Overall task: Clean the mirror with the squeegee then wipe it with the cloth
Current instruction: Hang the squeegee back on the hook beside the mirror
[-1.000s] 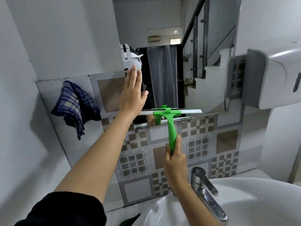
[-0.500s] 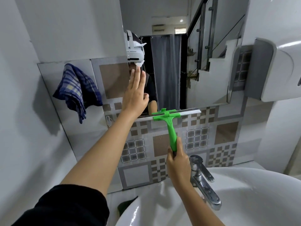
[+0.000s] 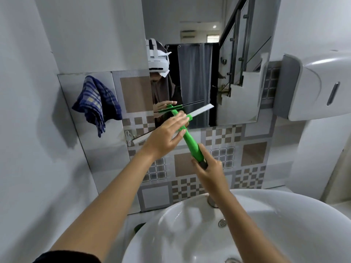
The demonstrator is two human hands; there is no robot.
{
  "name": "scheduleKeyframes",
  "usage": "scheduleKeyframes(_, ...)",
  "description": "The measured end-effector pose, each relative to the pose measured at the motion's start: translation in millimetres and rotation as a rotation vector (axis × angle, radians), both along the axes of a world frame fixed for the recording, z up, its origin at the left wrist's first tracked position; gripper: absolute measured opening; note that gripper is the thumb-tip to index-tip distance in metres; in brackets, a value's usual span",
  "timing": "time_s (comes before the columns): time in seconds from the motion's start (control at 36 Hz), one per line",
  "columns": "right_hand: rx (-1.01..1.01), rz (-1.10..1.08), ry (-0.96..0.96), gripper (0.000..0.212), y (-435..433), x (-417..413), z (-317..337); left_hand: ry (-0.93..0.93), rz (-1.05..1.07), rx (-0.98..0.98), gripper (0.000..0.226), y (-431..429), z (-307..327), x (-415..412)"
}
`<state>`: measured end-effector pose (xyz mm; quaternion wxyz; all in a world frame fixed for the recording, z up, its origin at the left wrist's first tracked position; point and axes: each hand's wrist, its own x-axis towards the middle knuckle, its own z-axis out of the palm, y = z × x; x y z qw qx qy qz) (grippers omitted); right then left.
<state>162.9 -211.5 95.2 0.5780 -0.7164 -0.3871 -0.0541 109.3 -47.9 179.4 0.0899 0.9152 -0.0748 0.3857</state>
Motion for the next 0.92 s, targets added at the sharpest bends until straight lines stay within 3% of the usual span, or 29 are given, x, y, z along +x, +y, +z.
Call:
scheduleKeyframes(0.28,-0.586,0.181,-0.516,0.051,-33,30,78,0.099,0.132,0.245,0.05,7,-28,-50)
scheduleKeyframes(0.47,-0.728,0.221,-0.85,0.038,-11,10,105,0.087,0.143,0.14,0.042,5,-51,-85)
scheduleKeyframes(0.56,-0.628,0.243,-0.826,0.03,3,4,98,0.035,0.194,0.074,0.038,6,-70,-97)
scheduleKeyframes(0.69,-0.216,0.197,-0.858,0.025,25,-11,71,-0.12,0.374,-0.087,0.041,0,-105,-109)
scheduleKeyframes(0.81,0.111,0.012,-0.586,0.029,38,-37,45,-0.178,0.504,-0.185,0.038,-6,-127,-114)
scheduleKeyframes(0.92,0.179,-0.089,-0.202,0.05,51,-65,19,-0.268,0.611,-0.332,0.047,-10,-135,-114)
